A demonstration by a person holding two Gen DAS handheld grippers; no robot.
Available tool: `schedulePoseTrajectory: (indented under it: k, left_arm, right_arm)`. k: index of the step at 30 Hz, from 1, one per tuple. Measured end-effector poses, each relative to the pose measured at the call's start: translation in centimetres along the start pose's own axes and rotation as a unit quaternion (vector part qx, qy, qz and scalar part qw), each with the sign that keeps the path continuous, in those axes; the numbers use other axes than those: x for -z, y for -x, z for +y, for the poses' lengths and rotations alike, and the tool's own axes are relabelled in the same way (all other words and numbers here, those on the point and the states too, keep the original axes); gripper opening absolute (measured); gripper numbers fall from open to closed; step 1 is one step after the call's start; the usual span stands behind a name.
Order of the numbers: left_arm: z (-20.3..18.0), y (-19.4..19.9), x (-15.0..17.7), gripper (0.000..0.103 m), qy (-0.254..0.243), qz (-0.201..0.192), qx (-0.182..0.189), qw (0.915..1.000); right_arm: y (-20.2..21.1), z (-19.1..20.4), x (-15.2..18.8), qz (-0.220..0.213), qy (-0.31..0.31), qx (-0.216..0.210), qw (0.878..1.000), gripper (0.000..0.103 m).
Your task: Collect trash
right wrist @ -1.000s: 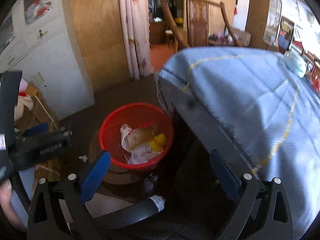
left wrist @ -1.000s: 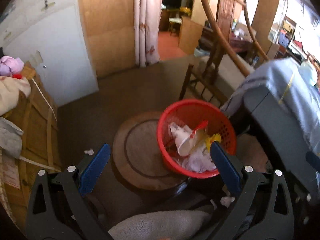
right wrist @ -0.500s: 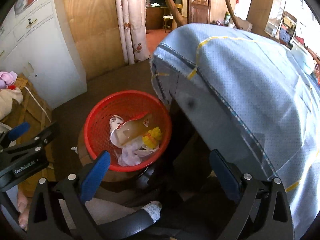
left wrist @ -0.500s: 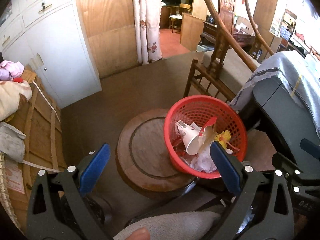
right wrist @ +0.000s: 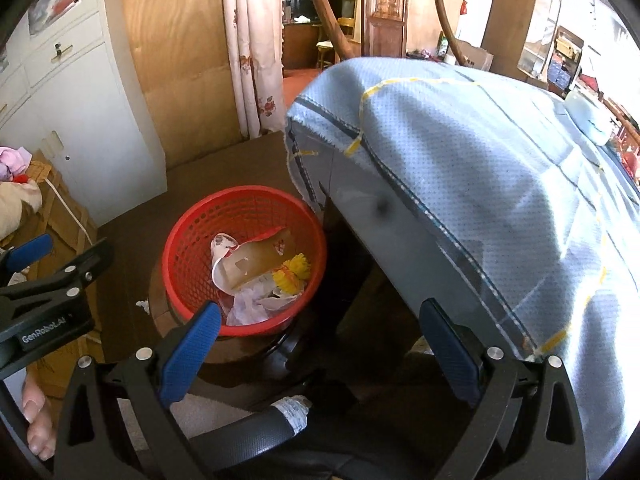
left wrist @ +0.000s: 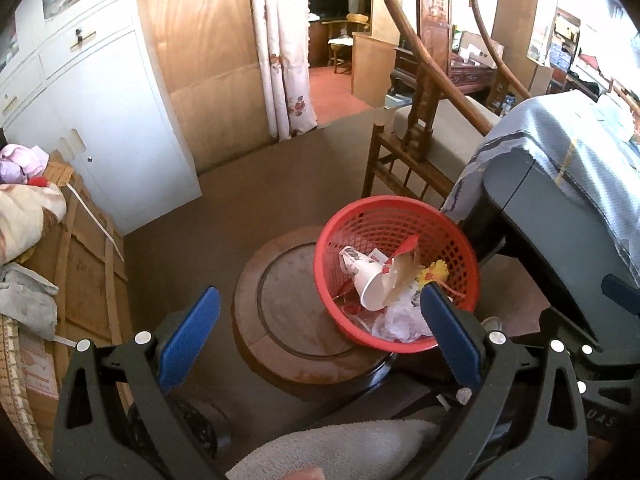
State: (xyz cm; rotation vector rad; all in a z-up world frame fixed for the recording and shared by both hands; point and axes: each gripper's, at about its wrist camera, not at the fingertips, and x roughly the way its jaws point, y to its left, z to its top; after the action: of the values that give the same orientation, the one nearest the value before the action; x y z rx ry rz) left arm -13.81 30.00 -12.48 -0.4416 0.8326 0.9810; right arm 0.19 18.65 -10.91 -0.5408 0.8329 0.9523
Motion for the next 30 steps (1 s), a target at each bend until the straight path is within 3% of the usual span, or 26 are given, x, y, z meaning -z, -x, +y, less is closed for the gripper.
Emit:
schedulePoseTrajectory:
  k: [12, 30]
  left_arm:
    - [-1.9, 1.7, 0.2, 0.096, -0.038, -0.037, -0.021, 0.9984]
    - [-2.3, 1.8, 0.3, 0.096, -0.045, -0.033, -0.013, 0.9983]
  right_arm:
    - [1.6, -0.7, 0.3, -0.024, -0.01, 0.004, 1.0, 0.098]
    - [1.9, -1.0, 0.7, -0.028, -0.014, 0.006, 0.999, 0.098]
